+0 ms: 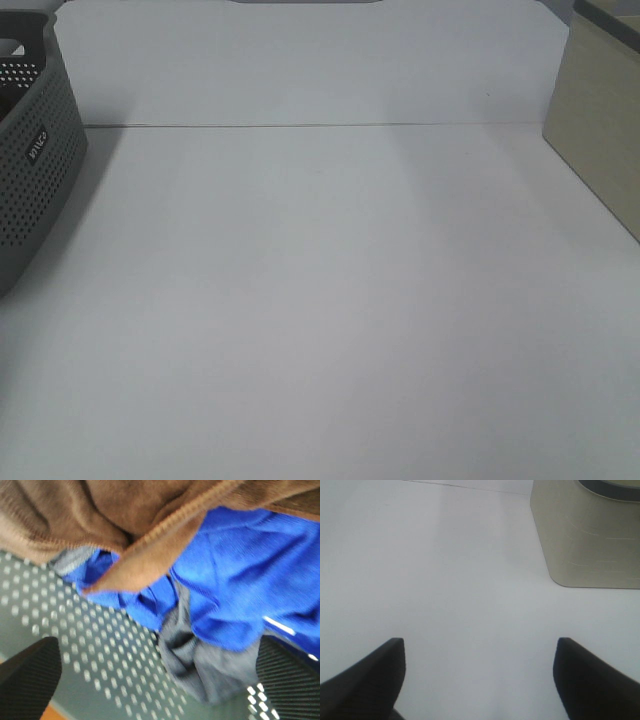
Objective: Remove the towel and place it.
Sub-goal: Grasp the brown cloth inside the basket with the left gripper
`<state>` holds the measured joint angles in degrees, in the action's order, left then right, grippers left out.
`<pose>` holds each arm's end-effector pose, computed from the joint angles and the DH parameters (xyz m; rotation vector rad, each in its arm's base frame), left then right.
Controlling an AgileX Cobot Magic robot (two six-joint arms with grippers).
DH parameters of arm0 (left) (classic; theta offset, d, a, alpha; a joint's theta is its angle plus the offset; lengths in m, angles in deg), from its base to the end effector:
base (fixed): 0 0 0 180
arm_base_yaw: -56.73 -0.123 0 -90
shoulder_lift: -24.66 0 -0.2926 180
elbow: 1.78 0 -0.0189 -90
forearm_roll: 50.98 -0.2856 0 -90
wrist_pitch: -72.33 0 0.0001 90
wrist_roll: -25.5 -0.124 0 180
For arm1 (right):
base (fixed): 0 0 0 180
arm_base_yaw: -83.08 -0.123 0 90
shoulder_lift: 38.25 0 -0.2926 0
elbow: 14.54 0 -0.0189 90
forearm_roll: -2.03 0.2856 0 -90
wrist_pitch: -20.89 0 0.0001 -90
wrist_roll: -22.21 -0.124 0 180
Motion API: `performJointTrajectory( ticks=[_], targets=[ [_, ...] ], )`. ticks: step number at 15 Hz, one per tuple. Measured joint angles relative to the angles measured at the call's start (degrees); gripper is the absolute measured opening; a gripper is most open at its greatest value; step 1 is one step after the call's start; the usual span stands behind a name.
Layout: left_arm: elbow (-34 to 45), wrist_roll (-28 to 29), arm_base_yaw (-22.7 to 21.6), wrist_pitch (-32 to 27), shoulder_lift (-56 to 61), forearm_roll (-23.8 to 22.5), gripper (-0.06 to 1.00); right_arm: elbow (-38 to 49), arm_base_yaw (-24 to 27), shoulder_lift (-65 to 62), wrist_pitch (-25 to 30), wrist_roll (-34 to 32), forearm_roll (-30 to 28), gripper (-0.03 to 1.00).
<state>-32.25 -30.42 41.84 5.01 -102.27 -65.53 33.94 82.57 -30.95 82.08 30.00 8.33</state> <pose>0.4726 0.1554 0.2281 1.1438 2.7787 0.5535 0.0453 0.0123 0.2806 -0.1536 2.0312 0.0518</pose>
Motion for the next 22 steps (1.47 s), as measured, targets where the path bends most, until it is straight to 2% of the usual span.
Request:
performJointTrajectory(
  ticks=[3, 5, 7, 9, 10, 12, 14, 15, 16, 17, 22],
  targets=[
    [-2.23, -1.95, 0.00, 6.02, -6.02, 1.32, 0.99, 0.00, 0.00, 0.00, 0.00, 0.00, 0.00, 0.78],
    [-5.27, -2.29, 0.00, 6.13, -8.88, 3.15, 0.99, 0.00, 0.00, 0.00, 0.00, 0.00, 0.00, 0.78],
    [-6.13, -4.24, 0.00, 4.47, -10.20, 7.33, 0.99, 0.00, 0.00, 0.00, 0.00, 0.00, 0.00, 0.78],
    [-6.13, -5.67, 0.00, 2.35, -11.00, 8.65, 0.95, 0.00, 0.00, 0.00, 0.00, 0.00, 0.00, 0.78],
    [-6.13, -5.67, 0.00, 1.89, -11.17, 8.65, 0.90, 0.00, 0.00, 0.00, 0.00, 0.00, 0.00, 0.78],
    [-6.82, -5.39, 0.00, 1.55, -11.17, 7.56, 0.72, 0.00, 0.00, 0.00, 0.00, 0.00, 0.00, 0.78],
    [-7.73, -3.72, 0.00, 1.55, -11.17, 5.56, 0.35, 0.00, 0.00, 0.00, 0.00, 0.00, 0.00, 0.78],
    [-8.02, -2.52, 0.00, 1.60, -11.17, 4.13, 0.20, 0.00, 0.00, 0.00, 0.00, 0.00, 0.00, 0.78],
    [-8.08, -1.78, 0.00, 1.49, -11.17, 2.98, 0.09, 0.00, 0.00, 0.00, 0.00, 0.00, -0.06, 0.78],
    [-8.08, -1.49, 0.00, 0.92, -11.17, 2.69, 0.05, 0.00, 0.00, 0.00, 0.00, 0.00, -0.06, 0.78],
    [-8.08, -1.26, 0.00, -0.11, -11.17, 3.61, 0.00, 0.00, 0.00, 0.00, 0.00, 0.00, -0.06, 0.78]
  ],
)
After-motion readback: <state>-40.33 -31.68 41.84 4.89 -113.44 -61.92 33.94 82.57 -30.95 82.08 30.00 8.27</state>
